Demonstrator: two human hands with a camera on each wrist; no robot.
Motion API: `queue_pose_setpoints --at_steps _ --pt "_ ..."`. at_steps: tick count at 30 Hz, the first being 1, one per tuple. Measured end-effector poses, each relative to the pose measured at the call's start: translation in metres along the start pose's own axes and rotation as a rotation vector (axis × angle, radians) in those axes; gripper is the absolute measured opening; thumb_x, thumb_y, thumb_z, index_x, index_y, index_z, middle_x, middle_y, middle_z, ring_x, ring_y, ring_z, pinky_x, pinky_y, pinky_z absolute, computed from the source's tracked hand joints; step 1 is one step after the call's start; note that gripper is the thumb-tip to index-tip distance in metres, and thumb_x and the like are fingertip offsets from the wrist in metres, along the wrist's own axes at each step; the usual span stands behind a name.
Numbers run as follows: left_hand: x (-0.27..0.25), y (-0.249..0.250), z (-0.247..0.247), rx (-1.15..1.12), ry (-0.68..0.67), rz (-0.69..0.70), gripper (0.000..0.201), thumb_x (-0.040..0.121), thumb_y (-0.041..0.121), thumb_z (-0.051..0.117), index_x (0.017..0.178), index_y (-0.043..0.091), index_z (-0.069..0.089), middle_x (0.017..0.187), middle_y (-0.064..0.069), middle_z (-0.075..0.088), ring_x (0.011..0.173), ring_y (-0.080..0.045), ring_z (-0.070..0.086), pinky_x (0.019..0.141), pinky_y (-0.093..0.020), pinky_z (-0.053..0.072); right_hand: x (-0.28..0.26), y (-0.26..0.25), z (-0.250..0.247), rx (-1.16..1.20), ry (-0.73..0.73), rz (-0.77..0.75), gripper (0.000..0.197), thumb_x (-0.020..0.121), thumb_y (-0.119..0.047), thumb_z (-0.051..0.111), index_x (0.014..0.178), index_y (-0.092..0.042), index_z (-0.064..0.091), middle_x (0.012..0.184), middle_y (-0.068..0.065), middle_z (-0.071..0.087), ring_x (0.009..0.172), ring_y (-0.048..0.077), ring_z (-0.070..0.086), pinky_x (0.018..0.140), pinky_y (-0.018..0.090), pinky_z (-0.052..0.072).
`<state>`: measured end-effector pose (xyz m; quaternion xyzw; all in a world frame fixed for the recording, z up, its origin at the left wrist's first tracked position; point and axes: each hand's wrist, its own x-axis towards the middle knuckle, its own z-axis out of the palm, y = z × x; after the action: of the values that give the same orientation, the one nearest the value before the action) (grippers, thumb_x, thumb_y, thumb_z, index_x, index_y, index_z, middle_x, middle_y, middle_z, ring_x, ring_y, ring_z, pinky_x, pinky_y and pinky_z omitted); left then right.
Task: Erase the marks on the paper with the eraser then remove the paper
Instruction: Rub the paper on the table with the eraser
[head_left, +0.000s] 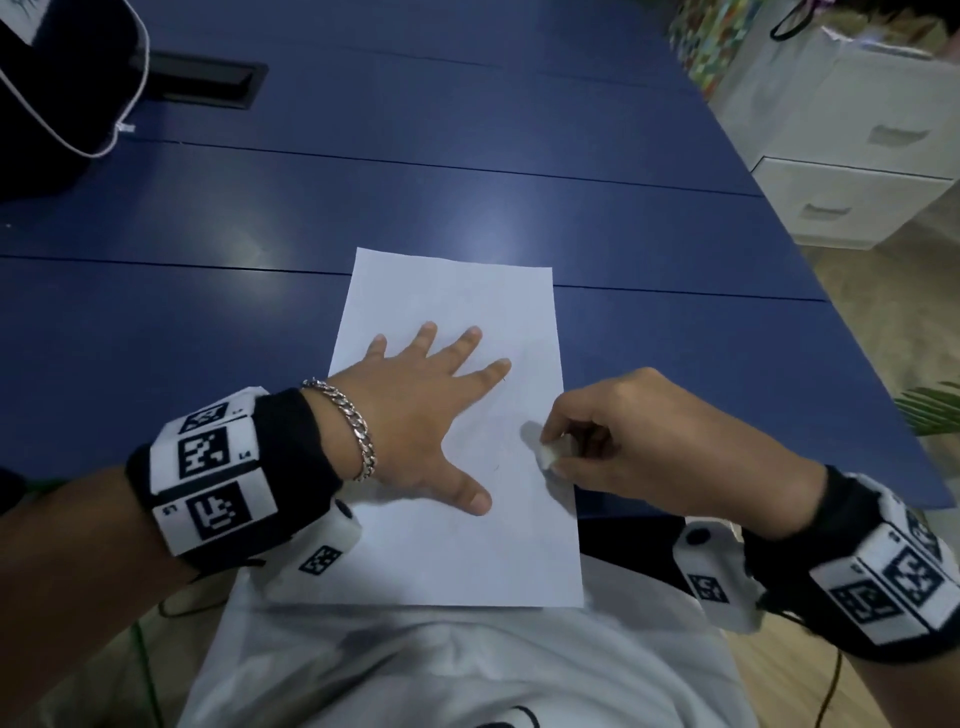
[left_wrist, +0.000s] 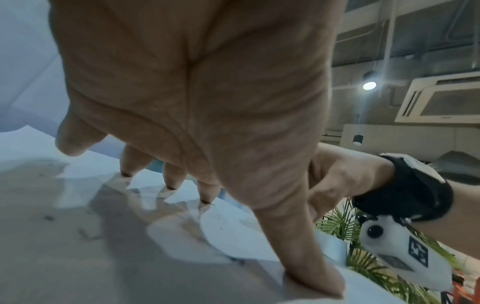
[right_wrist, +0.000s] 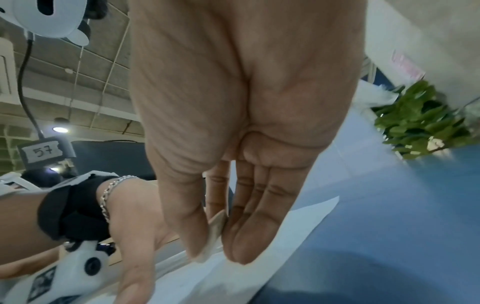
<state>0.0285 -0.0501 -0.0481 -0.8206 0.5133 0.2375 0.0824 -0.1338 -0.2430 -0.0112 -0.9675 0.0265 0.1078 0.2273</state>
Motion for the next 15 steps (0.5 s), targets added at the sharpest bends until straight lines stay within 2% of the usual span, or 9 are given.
queue_pose_setpoints --at_steps 5,9,13,15 --pt "0.003 -0.004 0.005 0.003 0.016 -0.02 0.134 0.051 0.106 0.047 0.151 0.056 -0.027 0.166 0.01 -0.033 0.156 -0.038 -0.022 0.12 -0.069 0.002 0.024 -0.012 0.001 -0.053 0.01 -0.094 0.014 0.094 -0.039 0.071 0.106 -0.033 0.074 0.075 -0.014 0.069 0.07 0.006 0.066 0.065 0.023 0.054" --pt "0.003 -0.003 0.006 -0.008 0.001 -0.026 0.134 0.051 0.106 0.047 0.15 0.056 -0.028 0.165 0.011 -0.035 0.155 -0.04 -0.022 0.119 -0.072 0.003 0.035 -0.014 0.004 -0.111 0.066 -0.076 0.011 0.094 -0.03 0.069 0.089 -0.02 0.071 0.07 -0.01 0.068 0.064 0.009 0.063 0.064 0.034 0.056" --pt "0.004 -0.003 0.005 -0.002 -0.013 -0.031 0.134 0.051 0.106 0.047 0.15 0.056 -0.029 0.165 0.011 -0.037 0.155 -0.04 -0.023 0.12 -0.072 0.003 0.02 -0.028 0.011 -0.069 -0.135 -0.163 0.014 0.091 -0.034 0.07 0.083 -0.022 0.069 0.071 -0.009 0.07 0.063 0.01 0.065 0.061 0.034 0.057" --pt "0.003 -0.003 0.004 0.0 -0.016 -0.027 0.134 0.05 0.107 0.046 0.15 0.056 -0.029 0.165 0.011 -0.036 0.155 -0.039 -0.023 0.12 -0.072 0.004 0.028 -0.023 0.004 -0.126 -0.121 -0.148 0.011 0.09 -0.033 0.07 0.083 -0.024 0.07 0.071 -0.009 0.07 0.063 0.009 0.064 0.062 0.035 0.057"
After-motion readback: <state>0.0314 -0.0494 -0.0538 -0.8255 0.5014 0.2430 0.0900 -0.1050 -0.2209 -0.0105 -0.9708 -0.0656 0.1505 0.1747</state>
